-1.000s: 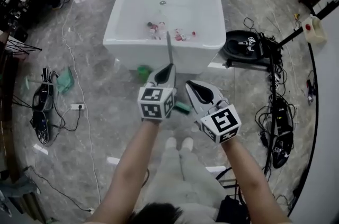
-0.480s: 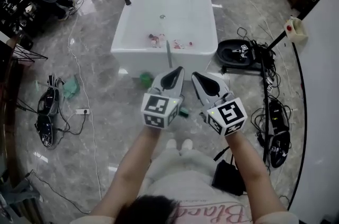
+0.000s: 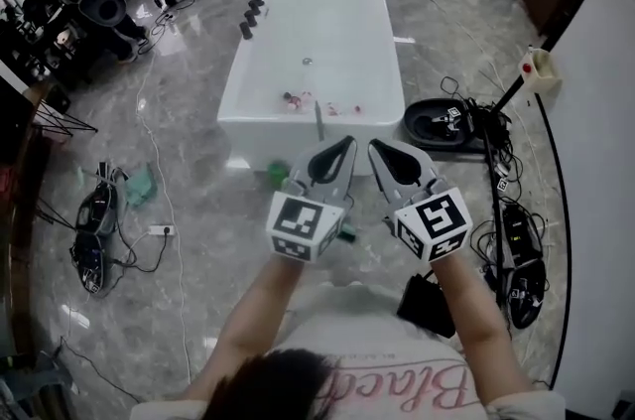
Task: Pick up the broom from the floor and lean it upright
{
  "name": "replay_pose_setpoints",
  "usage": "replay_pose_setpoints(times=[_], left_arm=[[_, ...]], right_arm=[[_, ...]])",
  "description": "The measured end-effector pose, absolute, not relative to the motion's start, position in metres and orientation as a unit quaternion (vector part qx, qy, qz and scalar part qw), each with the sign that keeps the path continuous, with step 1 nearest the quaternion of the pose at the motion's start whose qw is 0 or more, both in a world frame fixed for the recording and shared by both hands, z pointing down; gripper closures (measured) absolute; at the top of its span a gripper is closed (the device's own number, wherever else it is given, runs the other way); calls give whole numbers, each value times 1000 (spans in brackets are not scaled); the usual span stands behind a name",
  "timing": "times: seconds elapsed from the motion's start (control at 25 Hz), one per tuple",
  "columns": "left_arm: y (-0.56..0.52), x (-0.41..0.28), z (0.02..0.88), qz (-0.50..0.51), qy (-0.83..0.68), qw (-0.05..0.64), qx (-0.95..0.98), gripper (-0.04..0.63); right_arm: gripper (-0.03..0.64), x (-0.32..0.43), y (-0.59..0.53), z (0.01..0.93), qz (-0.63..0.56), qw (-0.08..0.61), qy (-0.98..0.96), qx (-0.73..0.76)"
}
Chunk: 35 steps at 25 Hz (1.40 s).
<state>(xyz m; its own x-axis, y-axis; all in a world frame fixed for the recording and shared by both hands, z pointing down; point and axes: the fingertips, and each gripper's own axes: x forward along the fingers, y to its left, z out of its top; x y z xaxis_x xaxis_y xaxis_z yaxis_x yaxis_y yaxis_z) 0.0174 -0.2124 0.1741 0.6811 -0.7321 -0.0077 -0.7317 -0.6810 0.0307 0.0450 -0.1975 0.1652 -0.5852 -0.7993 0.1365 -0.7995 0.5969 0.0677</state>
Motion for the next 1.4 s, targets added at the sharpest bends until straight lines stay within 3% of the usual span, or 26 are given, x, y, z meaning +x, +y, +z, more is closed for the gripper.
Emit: replay_pose_setpoints(times=[0.44,1.4], left_arm=[[-212,17,144,-30,-391,8,920,595],[-205,12,144,-36,-381,23,924,595]], right_arm=[[615,42,-198,144,-2,53,-886,460],[617,43,-186,149,-9,85,-867,490]])
